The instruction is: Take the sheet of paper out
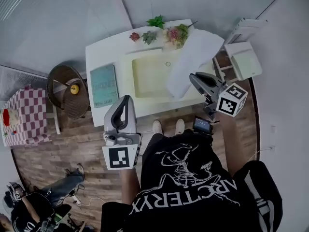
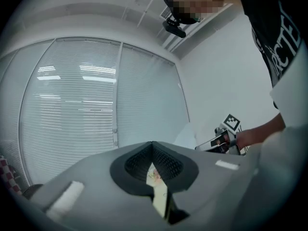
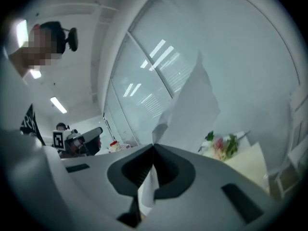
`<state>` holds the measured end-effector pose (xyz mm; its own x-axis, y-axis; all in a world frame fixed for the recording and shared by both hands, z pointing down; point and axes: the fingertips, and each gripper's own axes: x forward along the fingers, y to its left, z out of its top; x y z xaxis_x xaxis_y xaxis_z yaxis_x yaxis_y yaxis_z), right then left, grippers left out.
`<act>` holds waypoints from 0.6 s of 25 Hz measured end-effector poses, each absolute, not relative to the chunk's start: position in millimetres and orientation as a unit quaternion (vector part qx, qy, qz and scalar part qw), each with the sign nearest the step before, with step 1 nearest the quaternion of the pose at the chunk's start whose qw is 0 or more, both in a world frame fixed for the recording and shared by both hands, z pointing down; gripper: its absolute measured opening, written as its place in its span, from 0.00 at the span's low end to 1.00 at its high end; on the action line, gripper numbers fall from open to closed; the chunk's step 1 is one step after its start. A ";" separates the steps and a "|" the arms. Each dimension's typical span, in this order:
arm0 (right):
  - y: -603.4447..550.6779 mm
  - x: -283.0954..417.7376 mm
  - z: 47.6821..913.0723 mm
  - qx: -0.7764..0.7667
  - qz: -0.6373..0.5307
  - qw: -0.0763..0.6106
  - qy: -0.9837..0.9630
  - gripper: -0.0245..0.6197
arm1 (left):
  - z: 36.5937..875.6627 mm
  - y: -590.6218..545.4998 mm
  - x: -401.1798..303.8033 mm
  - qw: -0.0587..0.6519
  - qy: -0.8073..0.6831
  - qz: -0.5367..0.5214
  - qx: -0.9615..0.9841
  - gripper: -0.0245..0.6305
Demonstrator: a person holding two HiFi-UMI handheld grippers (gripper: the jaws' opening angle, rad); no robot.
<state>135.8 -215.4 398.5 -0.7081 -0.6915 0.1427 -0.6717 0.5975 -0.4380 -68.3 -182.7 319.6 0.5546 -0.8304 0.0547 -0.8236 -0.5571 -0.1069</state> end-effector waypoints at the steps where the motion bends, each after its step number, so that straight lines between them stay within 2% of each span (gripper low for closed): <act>1: -210.0 134.5 382.1 -0.392 -0.199 0.012 0.898 0.06 | 315.0 -186.7 -64.1 0.045 0.464 -0.041 -0.884 0.05; 8: -188.5 130.7 297.3 -0.498 0.055 -0.054 0.864 0.06 | 287.4 -202.5 -39.3 0.085 0.439 -0.015 -0.895 0.05; 15: -190.1 122.6 277.3 -0.521 0.098 -0.035 0.847 0.06 | 289.9 -209.4 -37.7 0.105 0.436 -0.062 -0.892 0.05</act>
<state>122.6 -190.1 277.3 -0.4554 -0.8892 -0.0428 -0.8756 0.4387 0.2021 -37.7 -209.4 289.9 0.6124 -0.7903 0.0194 -0.7640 -0.5980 -0.2422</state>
